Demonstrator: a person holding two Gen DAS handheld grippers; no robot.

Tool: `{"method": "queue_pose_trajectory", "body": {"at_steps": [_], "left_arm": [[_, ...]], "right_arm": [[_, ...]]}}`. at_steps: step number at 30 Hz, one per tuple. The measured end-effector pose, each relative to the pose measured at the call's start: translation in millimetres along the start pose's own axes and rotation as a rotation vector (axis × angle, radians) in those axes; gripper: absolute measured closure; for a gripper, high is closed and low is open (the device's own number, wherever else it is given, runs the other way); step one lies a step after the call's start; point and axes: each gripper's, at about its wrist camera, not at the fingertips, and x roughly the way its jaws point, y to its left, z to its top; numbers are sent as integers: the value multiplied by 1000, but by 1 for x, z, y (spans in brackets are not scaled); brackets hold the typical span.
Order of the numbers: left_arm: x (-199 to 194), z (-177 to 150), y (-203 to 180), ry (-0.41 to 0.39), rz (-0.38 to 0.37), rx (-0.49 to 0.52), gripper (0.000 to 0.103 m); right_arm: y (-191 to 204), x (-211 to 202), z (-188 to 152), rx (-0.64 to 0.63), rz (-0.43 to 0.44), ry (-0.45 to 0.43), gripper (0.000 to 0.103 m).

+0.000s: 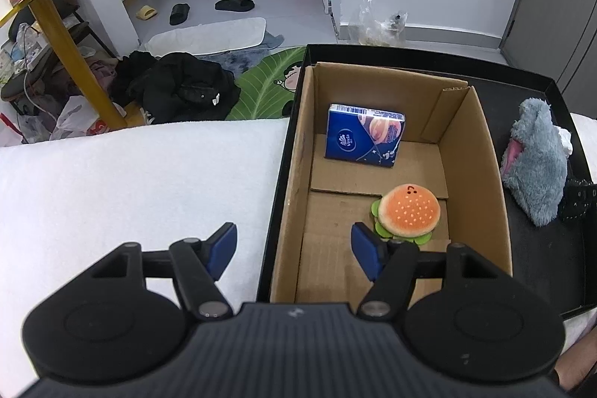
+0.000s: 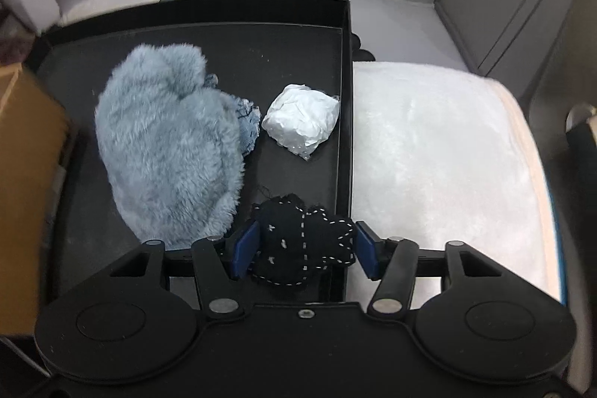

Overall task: Organize soft objects
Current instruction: 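Move the right gripper to the black star plush and grasp it, then carry the black star plush into the box and open the right gripper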

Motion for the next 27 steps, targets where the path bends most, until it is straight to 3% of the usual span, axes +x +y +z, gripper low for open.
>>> {"method": "queue_pose_trajectory", "body": {"at_steps": [1, 5, 14, 27], "left_arm": [[0, 0, 0, -1, 1, -1, 37], [-3, -1, 0, -10, 4, 0, 37], [-8, -2, 0, -23, 12, 0, 37], [-11, -1, 2, -29, -7, -18, 37]], "right_arm": [[2, 0, -1, -13, -16, -3, 64], [-1, -5, -3, -5, -58, -28, 84], [-6, -27, -6, 27, -50, -98, 87], [-12, -65, 2, 89, 53, -190, 88]]}}
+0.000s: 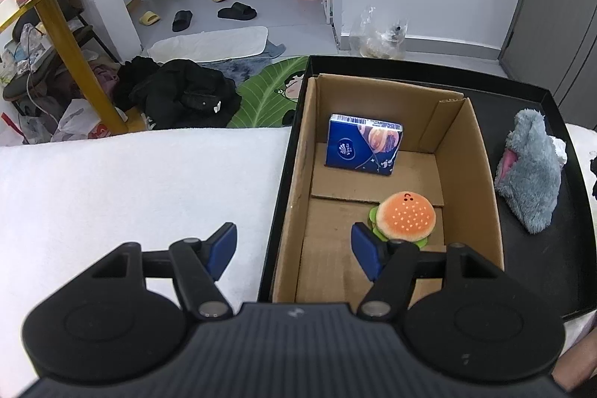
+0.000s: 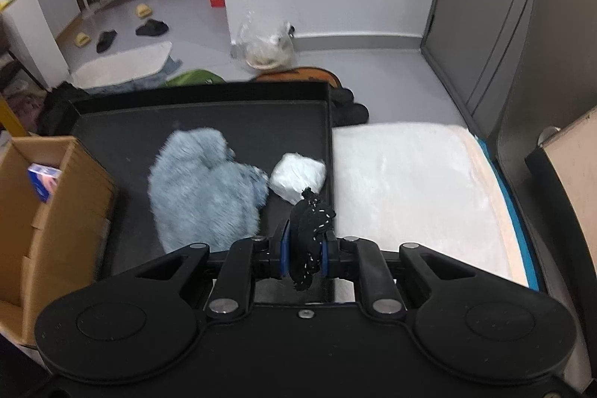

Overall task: Organize soft objects
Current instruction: 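Carry the black star plush into the box and open the right gripper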

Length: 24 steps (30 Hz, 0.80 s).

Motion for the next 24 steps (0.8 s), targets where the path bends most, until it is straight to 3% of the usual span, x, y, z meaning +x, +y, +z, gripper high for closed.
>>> {"method": "queue_pose_trajectory", "body": {"at_steps": [24], "left_arm": [[7, -3, 17, 16, -66, -87, 37]], "right_arm": [[92, -45, 26, -44, 150, -72, 88]]}}
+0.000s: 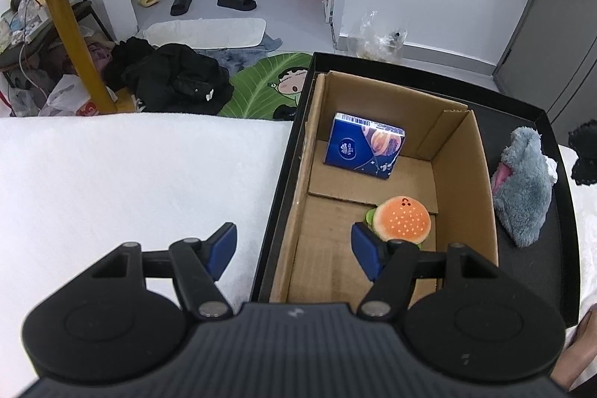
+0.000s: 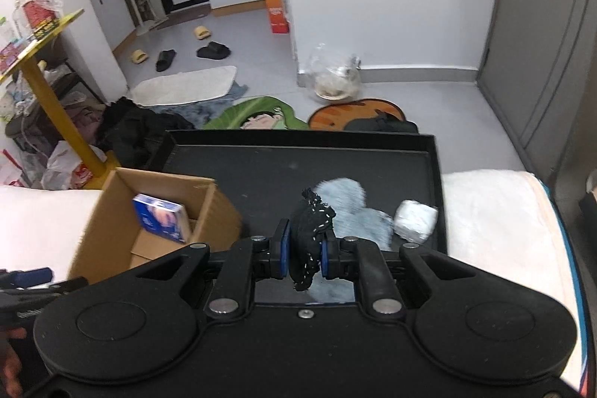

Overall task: Organize soft objects
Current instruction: 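Carry the black star plush into the box and open the right gripper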

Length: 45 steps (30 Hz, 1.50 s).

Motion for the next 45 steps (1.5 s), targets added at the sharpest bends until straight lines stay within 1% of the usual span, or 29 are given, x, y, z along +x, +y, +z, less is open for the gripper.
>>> {"method": "queue_pose_trajectory", "body": {"at_steps": [5, 12, 15, 21, 23, 24, 25, 26, 28, 29, 30, 31, 32, 33, 35, 36, 37, 39, 41, 43, 45], "left_arm": [[2, 1, 6, 7, -18, -23, 37], [5, 1, 12, 17, -22, -48, 38], [5, 1, 14, 19, -27, -56, 40], [8, 1, 15, 25, -30, -67, 41], [9, 1, 17, 30, -33, -74, 45], [10, 1, 17, 35, -34, -79, 51], [11, 1, 18, 40, -36, -85, 59], [12, 1, 19, 44, -39, -91, 63], [14, 1, 21, 53, -43, -101, 81], [15, 1, 22, 54, -47, -104, 83], [15, 0, 23, 55, -54, -107, 89], [15, 0, 23, 54, -60, -109, 93], [14, 0, 23, 51, -61, -111, 93], [14, 0, 23, 48, -59, -110, 93], [13, 0, 23, 45, -60, -110, 93], [13, 0, 22, 44, -62, -110, 93], [13, 0, 22, 43, -63, -112, 93], [13, 0, 22, 43, -63, -115, 93], [13, 0, 22, 42, -63, -114, 93], [13, 0, 21, 42, -60, -113, 93], [14, 0, 21, 42, -58, -113, 93]], "right_arm": [[21, -1, 8, -21, 29, -14, 87], [51, 0, 15, -56, 68, -23, 87], [61, 1, 17, -71, 77, -23, 87], [79, 3, 18, -99, 95, -17, 87], [83, 4, 18, -103, 100, -14, 87], [85, 5, 18, -108, 103, -11, 87], [87, 5, 18, -112, 105, -8, 87], [90, 6, 17, -115, 108, -5, 87], [95, 8, 18, -121, 114, -2, 87], [97, 9, 18, -122, 119, -3, 87], [99, 9, 19, -124, 128, -6, 86], [101, 10, 20, -125, 135, -8, 86], [104, 11, 21, -128, 142, -8, 86], [106, 12, 22, -131, 148, -8, 85], [110, 14, 23, -139, 172, -15, 79], [112, 15, 24, -137, 174, -24, 76], [113, 16, 25, -135, 173, -28, 69], [112, 16, 26, -125, 174, -31, 65], [109, 15, 26, -120, 172, -33, 56], [104, 12, 23, -125, 162, -37, 53], [99, 11, 21, -129, 153, -35, 53]]}}
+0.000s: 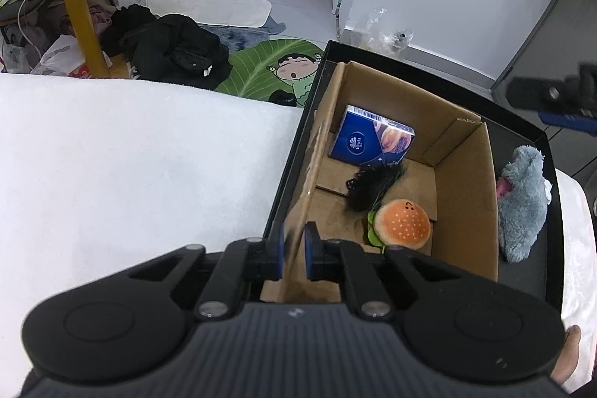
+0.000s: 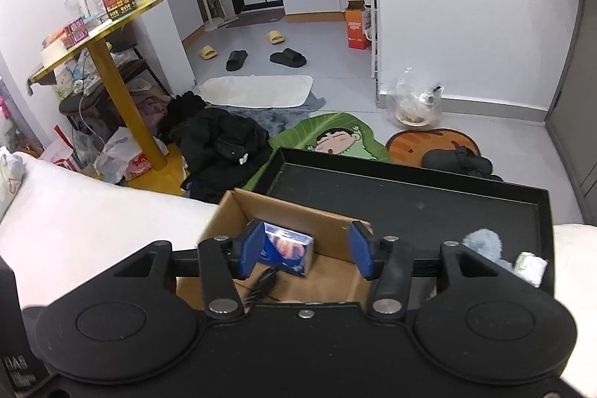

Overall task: Organize soft objects
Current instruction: 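Carry the black star plush into the box and open the right gripper, then move the right gripper to the grey fluffy plush and grasp it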

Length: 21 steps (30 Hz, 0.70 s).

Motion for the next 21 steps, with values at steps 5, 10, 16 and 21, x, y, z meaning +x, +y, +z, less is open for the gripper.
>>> {"method": "queue_pose_trajectory", "body": {"at_steps": [5, 10, 16, 21], "left_arm": [[-1, 0, -1, 4, 1, 2, 93], [-5, 0, -3, -14, 9, 16, 89], [-10, -2, -10, -38, 26, 48, 70], [-16, -3, -14, -62, 44, 63, 54]], "right_arm": [[-18, -8, -8, 17, -25, -2, 49], [-39, -19, -14, 41, -51, -24, 47], [-70, -29, -21, 85, -71, -45, 43], [-101, -31, -29, 154, -84, -37, 43]]}}
